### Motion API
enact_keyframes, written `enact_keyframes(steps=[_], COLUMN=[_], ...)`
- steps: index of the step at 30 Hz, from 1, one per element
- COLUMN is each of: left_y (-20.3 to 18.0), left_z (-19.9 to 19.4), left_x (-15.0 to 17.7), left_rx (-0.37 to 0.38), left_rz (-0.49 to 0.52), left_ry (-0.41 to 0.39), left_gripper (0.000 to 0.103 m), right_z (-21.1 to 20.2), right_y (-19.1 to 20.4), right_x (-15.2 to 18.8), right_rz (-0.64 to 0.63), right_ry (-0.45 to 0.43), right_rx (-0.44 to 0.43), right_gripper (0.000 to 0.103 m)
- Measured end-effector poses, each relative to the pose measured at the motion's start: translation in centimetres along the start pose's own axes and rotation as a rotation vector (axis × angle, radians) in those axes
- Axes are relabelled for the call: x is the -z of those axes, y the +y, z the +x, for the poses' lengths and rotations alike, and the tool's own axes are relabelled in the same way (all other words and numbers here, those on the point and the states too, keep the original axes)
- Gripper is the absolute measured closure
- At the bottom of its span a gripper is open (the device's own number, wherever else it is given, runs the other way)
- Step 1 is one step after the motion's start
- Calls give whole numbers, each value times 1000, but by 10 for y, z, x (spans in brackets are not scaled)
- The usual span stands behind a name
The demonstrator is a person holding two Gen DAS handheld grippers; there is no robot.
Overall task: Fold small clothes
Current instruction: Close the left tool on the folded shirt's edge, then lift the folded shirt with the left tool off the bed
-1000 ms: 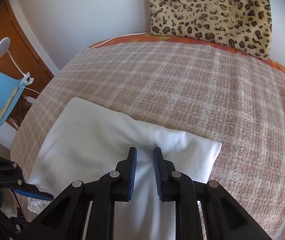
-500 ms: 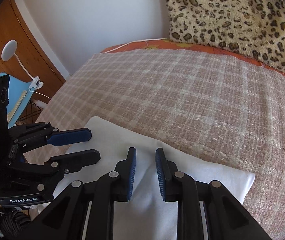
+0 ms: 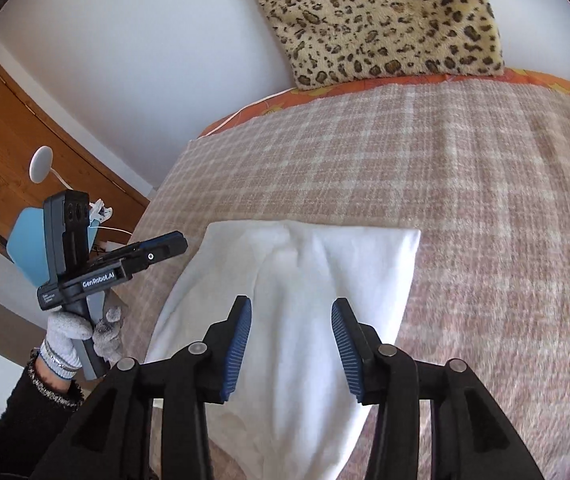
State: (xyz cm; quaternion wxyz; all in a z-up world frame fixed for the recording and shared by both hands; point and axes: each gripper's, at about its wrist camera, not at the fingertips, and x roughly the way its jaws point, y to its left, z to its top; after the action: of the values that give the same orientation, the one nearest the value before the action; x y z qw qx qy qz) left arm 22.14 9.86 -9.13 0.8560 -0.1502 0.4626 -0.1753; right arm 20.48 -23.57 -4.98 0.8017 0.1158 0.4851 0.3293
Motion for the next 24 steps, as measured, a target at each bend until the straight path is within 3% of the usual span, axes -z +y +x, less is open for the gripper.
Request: enact_keyframes(steps=[5, 12, 19, 24], left_y=[6, 15, 20, 20], left_z=[6, 13, 28, 31], left_x=[4, 5, 3, 0], left_rx=[69, 90, 91, 91], left_rz=[-69, -139, -162, -156], left_ry=[39, 52, 71, 58], left_gripper=[58, 55, 54, 54], right_z=[-17, -27, -24, -23], right_y=[-29, -60, -67, -59], right_x=[41, 91, 108, 106], right_rz=[96, 240, 303, 287], right_ry=[33, 59, 61, 64], right_rx=[-41, -144, -302, -310], right_gripper=[47, 43, 43, 45])
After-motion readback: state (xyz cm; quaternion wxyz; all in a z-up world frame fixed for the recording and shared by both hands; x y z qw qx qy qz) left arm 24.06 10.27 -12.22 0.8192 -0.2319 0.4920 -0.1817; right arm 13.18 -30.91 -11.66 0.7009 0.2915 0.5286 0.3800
